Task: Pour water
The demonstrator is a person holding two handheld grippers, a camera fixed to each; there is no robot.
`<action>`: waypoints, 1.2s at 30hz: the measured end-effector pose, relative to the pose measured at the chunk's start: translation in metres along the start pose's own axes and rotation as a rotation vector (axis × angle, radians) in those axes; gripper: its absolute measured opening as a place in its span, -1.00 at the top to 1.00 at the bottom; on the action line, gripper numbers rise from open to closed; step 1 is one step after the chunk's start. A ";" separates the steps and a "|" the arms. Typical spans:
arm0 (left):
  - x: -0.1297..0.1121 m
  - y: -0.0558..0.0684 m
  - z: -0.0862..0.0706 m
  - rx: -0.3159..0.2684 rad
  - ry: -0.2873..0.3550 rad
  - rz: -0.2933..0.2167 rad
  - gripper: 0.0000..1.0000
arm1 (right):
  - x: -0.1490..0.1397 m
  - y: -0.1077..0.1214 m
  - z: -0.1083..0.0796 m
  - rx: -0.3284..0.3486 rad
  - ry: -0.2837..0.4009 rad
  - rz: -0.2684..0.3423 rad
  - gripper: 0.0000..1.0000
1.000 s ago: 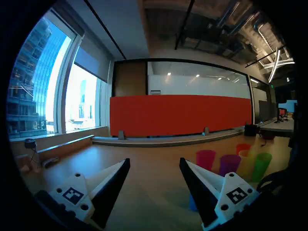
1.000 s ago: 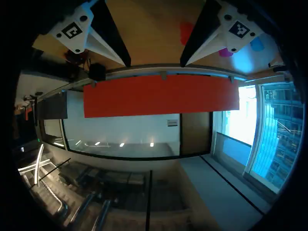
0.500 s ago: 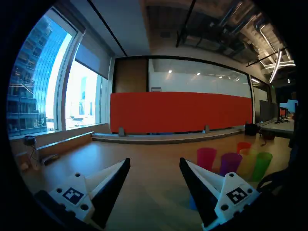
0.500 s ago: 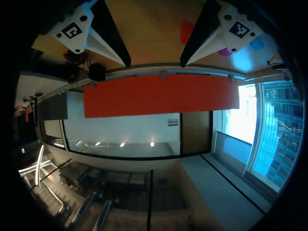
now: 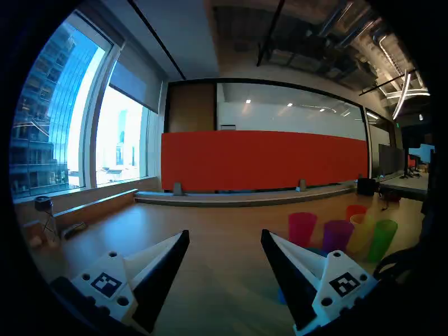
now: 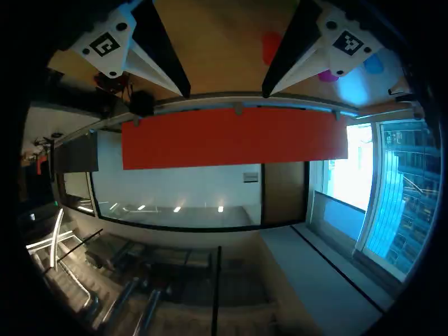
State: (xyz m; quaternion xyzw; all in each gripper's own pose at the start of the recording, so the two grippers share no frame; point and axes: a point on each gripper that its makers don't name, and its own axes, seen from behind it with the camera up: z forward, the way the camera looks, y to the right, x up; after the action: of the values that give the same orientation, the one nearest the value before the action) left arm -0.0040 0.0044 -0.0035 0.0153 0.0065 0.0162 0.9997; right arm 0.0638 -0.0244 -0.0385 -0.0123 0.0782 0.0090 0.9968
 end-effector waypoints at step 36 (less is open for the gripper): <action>-0.001 0.001 0.000 0.001 -0.001 0.001 -0.91 | -0.063 0.008 0.010 -0.006 -0.012 -0.035 -0.98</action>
State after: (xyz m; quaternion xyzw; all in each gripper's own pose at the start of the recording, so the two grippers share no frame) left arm -0.0045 0.0048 -0.0034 0.0157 0.0061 0.0165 0.9997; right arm 0.0032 -0.0173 -0.0189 -0.0164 0.0720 -0.0082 0.9972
